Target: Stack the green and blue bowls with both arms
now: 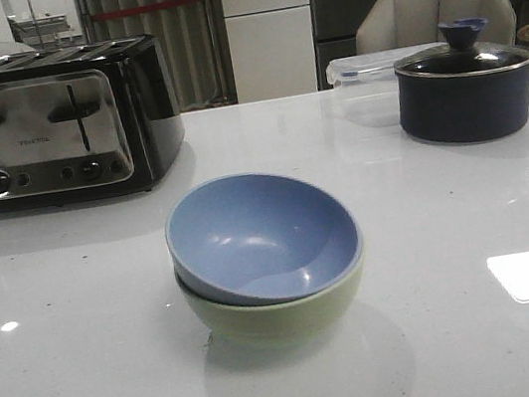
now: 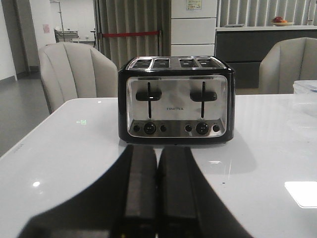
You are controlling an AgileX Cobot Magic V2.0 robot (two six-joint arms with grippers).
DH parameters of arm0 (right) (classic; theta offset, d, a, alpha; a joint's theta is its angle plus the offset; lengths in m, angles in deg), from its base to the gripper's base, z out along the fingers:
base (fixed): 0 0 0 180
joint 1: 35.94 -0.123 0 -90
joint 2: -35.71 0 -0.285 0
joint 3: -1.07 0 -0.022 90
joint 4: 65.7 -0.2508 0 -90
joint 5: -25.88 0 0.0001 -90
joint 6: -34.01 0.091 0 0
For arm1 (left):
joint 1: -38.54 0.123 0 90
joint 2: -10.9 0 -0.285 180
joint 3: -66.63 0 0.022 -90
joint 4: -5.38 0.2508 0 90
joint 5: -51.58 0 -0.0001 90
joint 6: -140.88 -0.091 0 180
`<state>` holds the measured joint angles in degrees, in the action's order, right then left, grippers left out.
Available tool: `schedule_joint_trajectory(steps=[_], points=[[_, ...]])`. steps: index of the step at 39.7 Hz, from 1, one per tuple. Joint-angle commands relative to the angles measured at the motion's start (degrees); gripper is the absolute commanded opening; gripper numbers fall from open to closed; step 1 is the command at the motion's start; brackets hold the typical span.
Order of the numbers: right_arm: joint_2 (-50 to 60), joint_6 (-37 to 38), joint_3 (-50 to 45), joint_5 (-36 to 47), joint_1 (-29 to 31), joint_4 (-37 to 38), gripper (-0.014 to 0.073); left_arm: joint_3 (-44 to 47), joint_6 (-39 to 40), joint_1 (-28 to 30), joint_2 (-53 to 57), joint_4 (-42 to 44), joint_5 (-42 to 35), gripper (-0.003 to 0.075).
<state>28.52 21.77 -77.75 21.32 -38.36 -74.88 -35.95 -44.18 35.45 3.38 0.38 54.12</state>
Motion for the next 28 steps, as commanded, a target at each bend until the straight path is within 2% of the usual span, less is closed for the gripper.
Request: schedule_joint_trajectory(steps=[1,4,12,28], points=[[0.65,-0.31,0.35,6.14,0.21,-0.33,0.0036,0.41,0.50,0.38,0.96,-0.49,-5.07,0.0098],[0.71,-0.06,0.23,7.89,0.21,-0.33,0.0036,0.41,0.50,0.38,0.96,-0.49,-5.07,0.0098],[1.11,8.27,0.23,11.54,2.48,1.95,0.0036,0.41,0.50,0.38,0.96,-0.49,-5.07,0.0098],[1.11,10.28,0.23,11.26,2.05,5.88,0.0036,0.41,0.50,0.38,0.96,-0.49,-5.07,0.0098]])
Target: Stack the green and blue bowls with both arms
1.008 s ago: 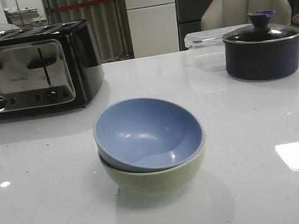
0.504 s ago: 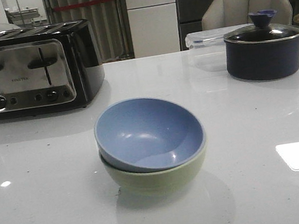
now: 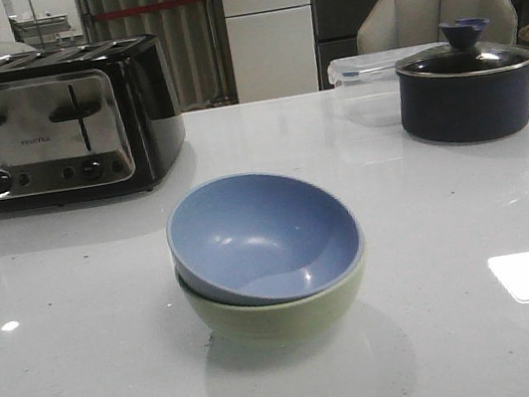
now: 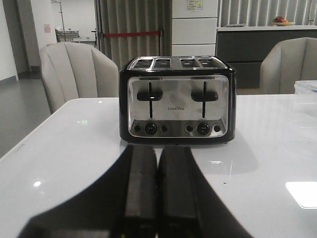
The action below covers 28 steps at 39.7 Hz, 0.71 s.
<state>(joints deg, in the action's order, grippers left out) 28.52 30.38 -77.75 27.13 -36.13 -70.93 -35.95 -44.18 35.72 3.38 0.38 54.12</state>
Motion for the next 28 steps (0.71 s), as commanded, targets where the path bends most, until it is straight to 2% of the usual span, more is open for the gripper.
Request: schedule_joint_trajectory(steps=[1,4,28], points=[[1.11,2.79,0.23,5.45,-0.18,2.87,0.0036,0.41,0.50,0.11,0.96,-0.49,-5.07,0.0098],[1.11,5.11,0.23,5.52,-0.18,5.23,0.0036,0.41,0.50,0.11,0.96,-0.49,-5.07,0.0098],[1.11,5.07,0.23,5.34,-0.18,4.58,0.0036,0.41,0.50,0.11,0.96,-0.49,-5.07,0.0098]])
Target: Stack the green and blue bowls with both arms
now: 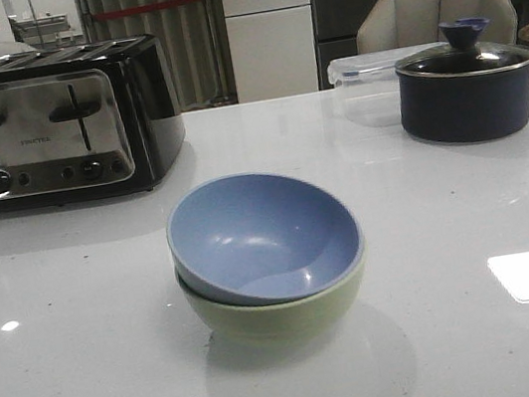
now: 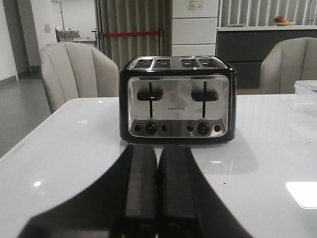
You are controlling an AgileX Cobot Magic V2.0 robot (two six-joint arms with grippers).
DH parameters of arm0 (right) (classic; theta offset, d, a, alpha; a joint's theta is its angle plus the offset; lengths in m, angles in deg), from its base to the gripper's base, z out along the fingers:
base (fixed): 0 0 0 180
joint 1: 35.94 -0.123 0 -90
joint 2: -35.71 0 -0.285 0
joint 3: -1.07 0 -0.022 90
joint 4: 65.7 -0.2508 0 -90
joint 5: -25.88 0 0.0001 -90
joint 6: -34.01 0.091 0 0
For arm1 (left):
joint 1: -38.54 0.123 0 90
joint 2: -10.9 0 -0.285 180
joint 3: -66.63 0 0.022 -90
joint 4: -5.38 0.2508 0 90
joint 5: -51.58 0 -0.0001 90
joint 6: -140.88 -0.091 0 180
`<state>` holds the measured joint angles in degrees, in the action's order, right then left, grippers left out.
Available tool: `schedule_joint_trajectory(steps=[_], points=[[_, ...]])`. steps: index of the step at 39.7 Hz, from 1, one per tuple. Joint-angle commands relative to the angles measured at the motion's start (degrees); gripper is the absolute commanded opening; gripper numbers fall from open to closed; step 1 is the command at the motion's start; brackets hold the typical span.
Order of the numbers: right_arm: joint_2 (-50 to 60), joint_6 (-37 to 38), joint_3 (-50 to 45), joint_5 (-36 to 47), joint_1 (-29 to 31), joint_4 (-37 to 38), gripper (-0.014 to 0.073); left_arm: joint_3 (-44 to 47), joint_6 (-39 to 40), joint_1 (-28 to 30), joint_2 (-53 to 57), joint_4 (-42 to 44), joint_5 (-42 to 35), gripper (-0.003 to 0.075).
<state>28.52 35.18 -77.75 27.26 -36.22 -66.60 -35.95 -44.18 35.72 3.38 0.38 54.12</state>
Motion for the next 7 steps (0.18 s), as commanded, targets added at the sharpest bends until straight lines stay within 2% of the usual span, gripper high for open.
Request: schedule_joint_trajectory(steps=[1,7], points=[[1.11,0.28,0.23,5.21,-0.08,0.25,0.0036,0.41,0.50,0.11,0.96,-0.49,-5.07,0.0098],[1.11,0.28,0.23,5.21,-0.08,0.25,0.0036,0.41,0.50,0.11,0.96,-0.49,-5.07,0.0098]])
